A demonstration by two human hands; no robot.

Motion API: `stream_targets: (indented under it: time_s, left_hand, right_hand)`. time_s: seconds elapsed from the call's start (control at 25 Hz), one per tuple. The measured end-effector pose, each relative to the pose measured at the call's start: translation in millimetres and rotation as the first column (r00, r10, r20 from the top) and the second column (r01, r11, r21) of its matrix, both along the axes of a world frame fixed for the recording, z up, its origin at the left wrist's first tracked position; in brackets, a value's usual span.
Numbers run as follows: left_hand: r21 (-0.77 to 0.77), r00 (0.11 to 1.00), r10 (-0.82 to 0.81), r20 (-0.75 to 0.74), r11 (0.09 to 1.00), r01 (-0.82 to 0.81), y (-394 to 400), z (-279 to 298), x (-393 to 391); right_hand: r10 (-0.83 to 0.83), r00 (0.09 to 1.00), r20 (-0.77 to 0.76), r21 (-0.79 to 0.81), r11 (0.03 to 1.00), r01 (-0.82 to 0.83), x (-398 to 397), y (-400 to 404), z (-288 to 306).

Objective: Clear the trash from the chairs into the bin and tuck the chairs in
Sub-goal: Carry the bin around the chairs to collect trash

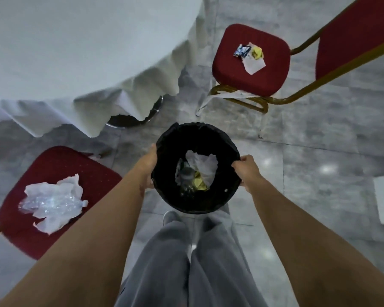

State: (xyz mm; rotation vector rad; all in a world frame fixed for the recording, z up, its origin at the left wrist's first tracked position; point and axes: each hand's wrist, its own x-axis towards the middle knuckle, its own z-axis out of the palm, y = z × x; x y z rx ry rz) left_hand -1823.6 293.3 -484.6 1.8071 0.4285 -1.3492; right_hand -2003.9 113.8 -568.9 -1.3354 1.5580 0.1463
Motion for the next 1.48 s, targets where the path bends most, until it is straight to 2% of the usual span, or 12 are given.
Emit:
stream_targets:
  time_s: [0.2, 0.44, 0.72, 1.04, 1.28, 1.48]
  left_hand:
    - [0.03, 0.979, 0.203, 0.024, 0.979, -0.204, -43.6, -43.9, 16.0]
    - [0.103, 0.942, 0.335, 0.025, 0.936, -0.336, -82.7, -146.5, 31.6]
    - [0.13, 0.92, 0.379, 0.098, 0.912, -0.39, -111.9, -259.5, 53.1]
    - [0.148, 0.898, 0.429, 0.099, 0.886, -0.44, -130.4, -383.1, 78.8]
    - [0.105, 0.895, 0.428, 0.123, 0.892, -0.44, -138.0, -422.0, 88.2]
    - [0.101, 0.909, 0.402, 0.109, 0.905, -0.412, -140.6, -430.1, 93.9]
  right_hand:
    - [0.2, 0.98, -0.001, -0.002, 0.98, -0.2, 55.5, -62.6, -27.9]
    - [0.363, 0.929, -0.067, -0.044, 0.929, -0.367, 103.3, -122.9, -102.4]
    - [0.416, 0.907, -0.063, -0.027, 0.908, -0.418, 137.2, -150.7, -213.6]
    - [0.465, 0.884, -0.053, -0.078, 0.88, -0.468, 170.4, -172.6, -326.6]
    - [0.499, 0.865, -0.057, -0.038, 0.865, -0.501, 183.7, -176.5, -361.5]
    - [0.54, 0.836, -0.094, -0.02, 0.839, -0.544, 191.4, -167.7, -357.0]
